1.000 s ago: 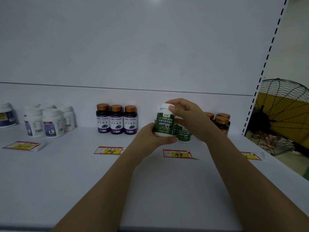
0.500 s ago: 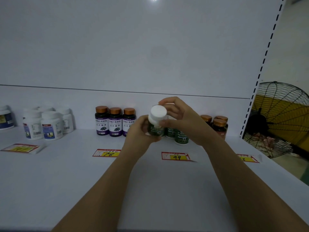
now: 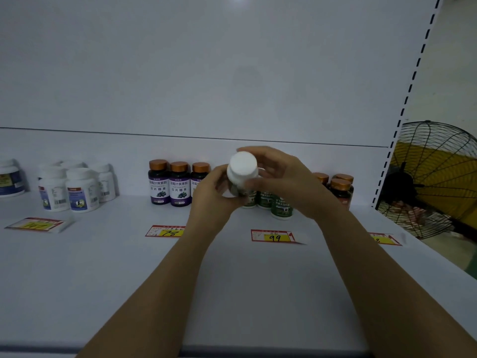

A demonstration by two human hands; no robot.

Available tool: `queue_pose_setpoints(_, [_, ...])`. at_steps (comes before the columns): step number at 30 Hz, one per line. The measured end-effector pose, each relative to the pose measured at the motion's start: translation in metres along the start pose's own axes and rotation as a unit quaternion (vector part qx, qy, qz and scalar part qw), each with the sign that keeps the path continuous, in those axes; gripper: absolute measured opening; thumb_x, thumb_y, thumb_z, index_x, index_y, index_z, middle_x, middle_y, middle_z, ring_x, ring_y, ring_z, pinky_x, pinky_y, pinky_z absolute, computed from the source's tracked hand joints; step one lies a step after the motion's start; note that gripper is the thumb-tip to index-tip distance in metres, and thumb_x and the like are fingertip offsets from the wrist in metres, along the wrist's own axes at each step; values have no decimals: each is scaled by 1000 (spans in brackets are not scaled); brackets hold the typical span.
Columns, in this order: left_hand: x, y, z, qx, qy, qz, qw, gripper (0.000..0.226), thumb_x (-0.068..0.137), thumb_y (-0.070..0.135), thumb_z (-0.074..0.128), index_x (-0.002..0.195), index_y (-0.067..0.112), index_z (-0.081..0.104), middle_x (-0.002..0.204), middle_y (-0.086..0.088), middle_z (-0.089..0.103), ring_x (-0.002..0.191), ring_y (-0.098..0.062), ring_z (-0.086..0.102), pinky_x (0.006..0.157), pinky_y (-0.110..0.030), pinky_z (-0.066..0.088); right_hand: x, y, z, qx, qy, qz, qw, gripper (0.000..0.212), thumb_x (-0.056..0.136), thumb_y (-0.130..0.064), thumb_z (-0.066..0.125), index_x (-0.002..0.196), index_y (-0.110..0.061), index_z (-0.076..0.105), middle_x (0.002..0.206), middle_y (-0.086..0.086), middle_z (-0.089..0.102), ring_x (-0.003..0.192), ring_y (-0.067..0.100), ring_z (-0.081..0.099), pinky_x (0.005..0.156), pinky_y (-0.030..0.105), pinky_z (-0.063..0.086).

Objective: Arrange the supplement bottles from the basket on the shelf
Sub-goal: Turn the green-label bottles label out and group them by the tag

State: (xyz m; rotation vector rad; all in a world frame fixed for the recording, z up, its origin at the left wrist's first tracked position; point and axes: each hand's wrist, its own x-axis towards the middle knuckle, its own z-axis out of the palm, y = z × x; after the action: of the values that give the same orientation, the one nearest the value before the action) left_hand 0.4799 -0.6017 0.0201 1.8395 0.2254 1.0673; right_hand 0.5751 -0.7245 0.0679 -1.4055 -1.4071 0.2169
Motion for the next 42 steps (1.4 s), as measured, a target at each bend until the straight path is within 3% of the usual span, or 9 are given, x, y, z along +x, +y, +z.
queue_pose_setpoints(5, [-3,11,3,-107,-147,-116,976,48,66,27,79,109,13,65,99,0,73,90,-11,70,80,-21,55,2,8,-12,44,73,111,990,39,91,-32,59,125,-12,58,110,7,70,102,22,68,89,34,55])
queue_pose_setpoints(9, [-3,12,5,-162,-182,-228,943,56,60,53,63,95,10,65,84,-9,74,77,-20,71,79,-30,56,4,20,-11,98,80,271,954,52,88,-49,59,112,-2,64,106,20,70,100,31,68,89,38,55])
queue_pose_setpoints(12, [-4,10,6,-139,-189,-255,938,65,59,61,59,92,6,66,81,-12,74,73,-20,70,78,-32,56,2,24,-11,119,77,306,942,54,86,-49,61,113,-3,65,110,23,67,101,32,67,88,37,56])
queue_pose_setpoints(20, [-5,6,5,-69,-189,-183,962,45,69,37,73,107,16,62,95,0,73,89,-12,69,79,-21,54,4,22,-14,100,95,219,966,39,91,-35,60,119,-8,58,112,13,68,101,27,67,88,37,56])
queue_pose_setpoints(25, [-5,1,5,5,-151,-131,980,50,70,12,80,115,14,59,101,6,69,89,-4,66,62,-6,49,2,15,-16,-5,73,145,987,32,89,-31,63,119,-19,60,111,0,67,103,15,65,92,32,53])
queue_pose_setpoints(30, [-6,-8,8,130,-166,-112,971,56,68,16,81,118,14,56,111,1,66,101,-13,62,83,-21,47,3,8,-16,-237,75,108,963,30,86,-39,64,111,-22,65,102,-11,64,89,-2,58,72,13,45])
queue_pose_setpoints(34, [-9,-11,11,178,-173,-107,963,57,71,21,80,121,15,54,116,-1,63,96,-8,56,80,-18,43,6,7,-16,-325,29,108,939,29,88,-34,63,114,-21,65,105,-8,63,91,4,57,72,8,41])
queue_pose_setpoints(37, [-10,-13,12,205,-172,-111,957,59,77,28,75,128,16,48,125,0,59,100,-7,52,84,-18,39,19,1,-19,-383,-7,125,915,31,90,-34,61,116,-19,64,108,-5,63,93,6,53,75,16,39])
queue_pose_setpoints(42, [-15,-15,16,310,-219,-111,919,63,95,35,51,147,13,23,152,-5,31,137,-19,33,105,-26,29,41,7,-25,-415,-13,157,896,31,89,-31,63,115,-15,64,113,2,63,96,11,52,78,21,37])
